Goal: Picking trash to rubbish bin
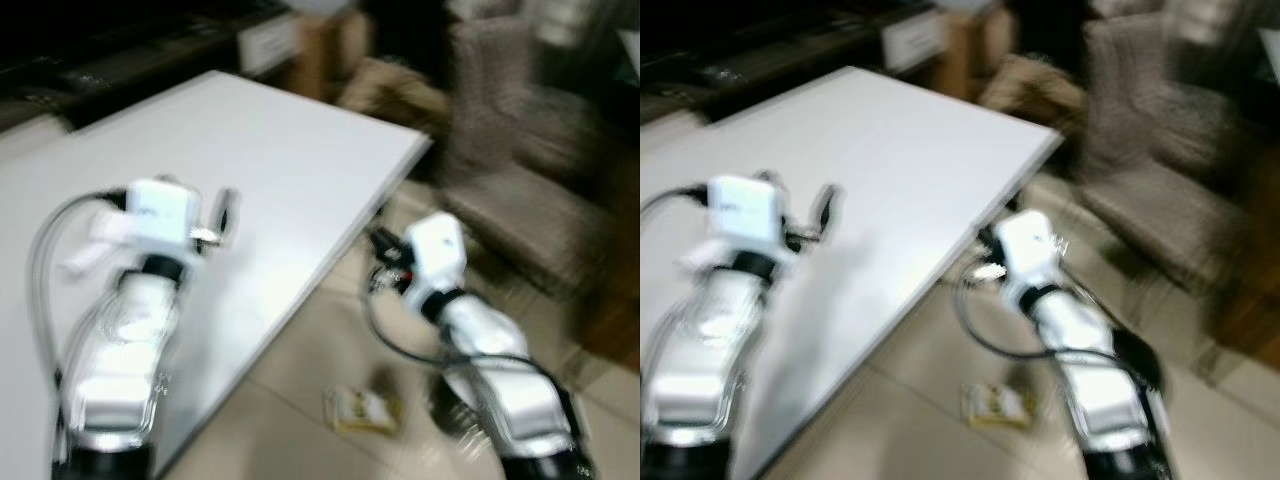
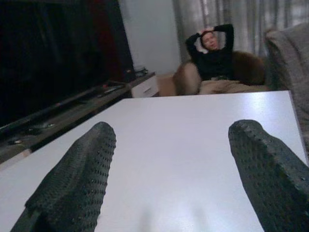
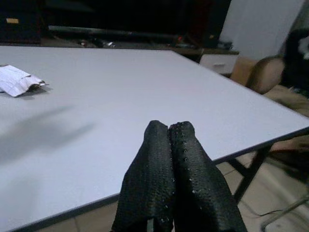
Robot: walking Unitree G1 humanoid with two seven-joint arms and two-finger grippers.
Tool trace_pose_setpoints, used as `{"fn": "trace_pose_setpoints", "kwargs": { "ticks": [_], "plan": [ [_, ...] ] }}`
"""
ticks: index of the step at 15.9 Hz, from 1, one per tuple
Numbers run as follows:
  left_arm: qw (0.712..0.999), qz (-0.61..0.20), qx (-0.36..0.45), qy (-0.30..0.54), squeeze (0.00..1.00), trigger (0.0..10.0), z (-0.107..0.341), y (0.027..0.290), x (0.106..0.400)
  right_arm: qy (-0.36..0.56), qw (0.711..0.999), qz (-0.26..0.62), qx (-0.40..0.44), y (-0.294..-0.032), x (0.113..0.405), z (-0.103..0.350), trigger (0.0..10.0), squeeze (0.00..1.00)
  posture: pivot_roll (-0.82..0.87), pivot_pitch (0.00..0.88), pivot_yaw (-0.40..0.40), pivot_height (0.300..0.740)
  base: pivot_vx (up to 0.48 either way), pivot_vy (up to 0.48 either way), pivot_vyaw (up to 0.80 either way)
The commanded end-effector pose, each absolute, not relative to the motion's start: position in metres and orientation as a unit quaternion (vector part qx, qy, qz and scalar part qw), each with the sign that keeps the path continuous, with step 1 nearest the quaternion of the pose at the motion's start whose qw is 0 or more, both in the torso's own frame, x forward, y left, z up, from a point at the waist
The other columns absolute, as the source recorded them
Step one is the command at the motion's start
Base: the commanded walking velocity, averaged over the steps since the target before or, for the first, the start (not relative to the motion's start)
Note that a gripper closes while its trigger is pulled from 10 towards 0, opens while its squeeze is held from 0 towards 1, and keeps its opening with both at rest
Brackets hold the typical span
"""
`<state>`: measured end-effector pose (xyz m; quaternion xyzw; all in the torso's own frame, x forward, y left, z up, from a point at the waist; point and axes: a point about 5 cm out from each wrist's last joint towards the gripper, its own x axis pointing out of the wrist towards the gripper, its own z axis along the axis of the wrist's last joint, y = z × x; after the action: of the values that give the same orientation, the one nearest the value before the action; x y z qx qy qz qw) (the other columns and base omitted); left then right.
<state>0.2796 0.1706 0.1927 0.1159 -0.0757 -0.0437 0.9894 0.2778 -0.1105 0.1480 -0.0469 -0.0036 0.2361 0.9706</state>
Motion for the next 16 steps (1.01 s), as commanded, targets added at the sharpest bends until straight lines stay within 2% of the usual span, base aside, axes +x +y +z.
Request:
{"fn": "trace_pose_setpoints", "kwargs": {
  "ticks": [1,6,10,14,16],
  "plan": [
    [0.989,-0.028,0.127,-0.071,0.0,10.0,0.193,0.18,0.278,-0.008,0.965,0.261,-0.038,-0.1,0.277,0.151,10.0,0.0,0.03,0.0,-0.026,0.74,0.33,0.0,0.8],
    [0.989,-0.026,0.131,-0.062,0.0,10.0,0.189,0.181,0.274,0.018,0.949,0.313,-0.031,-0.092,0.269,0.141,10.0,0.0,0.04,0.0,-0.032,0.74,0.326,0.0,0.8],
    [0.99,-0.035,0.127,-0.054,0.0,10.0,0.184,0.176,0.271,0.011,0.948,0.314,-0.041,-0.093,0.27,0.145,10.0,0.0,0.03,0.0,-0.034,0.74,0.325,0.0,0.8],
    [0.99,-0.044,0.126,-0.051,0.0,10.0,0.183,0.172,0.271,-0.002,0.958,0.283,-0.057,-0.106,0.279,0.153,10.0,0.0,0.03,0.0,-0.034,0.74,0.325,0.0,0.8],
    [0.989,-0.047,0.129,-0.049,0.0,10.0,0.182,0.17,0.272,-0.01,0.97,0.239,-0.05,-0.121,0.291,0.161,10.0,0.0,0.03,0.0,-0.032,0.74,0.315,0.0,0.0]
  ]
}}
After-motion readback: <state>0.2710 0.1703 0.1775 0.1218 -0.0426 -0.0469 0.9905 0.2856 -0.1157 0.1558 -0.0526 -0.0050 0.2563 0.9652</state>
